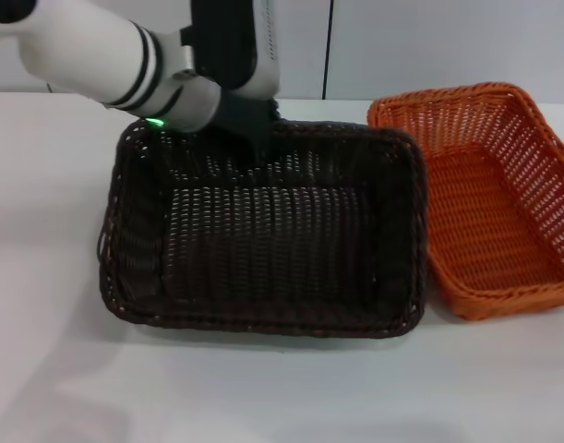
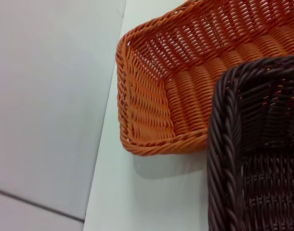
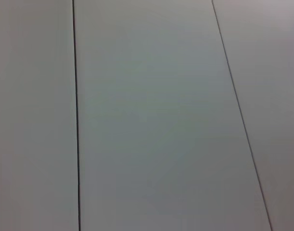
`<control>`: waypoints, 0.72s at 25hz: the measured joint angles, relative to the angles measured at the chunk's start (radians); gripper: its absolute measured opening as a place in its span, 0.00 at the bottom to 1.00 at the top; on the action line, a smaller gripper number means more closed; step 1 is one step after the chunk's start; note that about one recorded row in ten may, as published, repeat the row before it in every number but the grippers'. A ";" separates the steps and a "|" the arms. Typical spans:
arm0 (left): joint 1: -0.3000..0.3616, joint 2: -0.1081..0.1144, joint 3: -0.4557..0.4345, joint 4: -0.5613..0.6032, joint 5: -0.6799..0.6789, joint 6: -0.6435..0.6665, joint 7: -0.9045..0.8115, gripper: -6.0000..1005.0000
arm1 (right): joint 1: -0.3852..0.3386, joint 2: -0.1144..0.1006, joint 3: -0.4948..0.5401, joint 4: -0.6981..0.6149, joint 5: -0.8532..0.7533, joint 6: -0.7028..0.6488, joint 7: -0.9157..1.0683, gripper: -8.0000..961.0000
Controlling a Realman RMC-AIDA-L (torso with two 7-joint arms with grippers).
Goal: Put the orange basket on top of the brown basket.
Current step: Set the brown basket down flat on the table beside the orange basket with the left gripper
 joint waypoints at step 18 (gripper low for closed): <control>0.009 -0.001 0.101 0.035 -0.125 0.182 -0.013 0.32 | -0.003 0.000 0.000 -0.008 0.000 0.004 0.000 0.78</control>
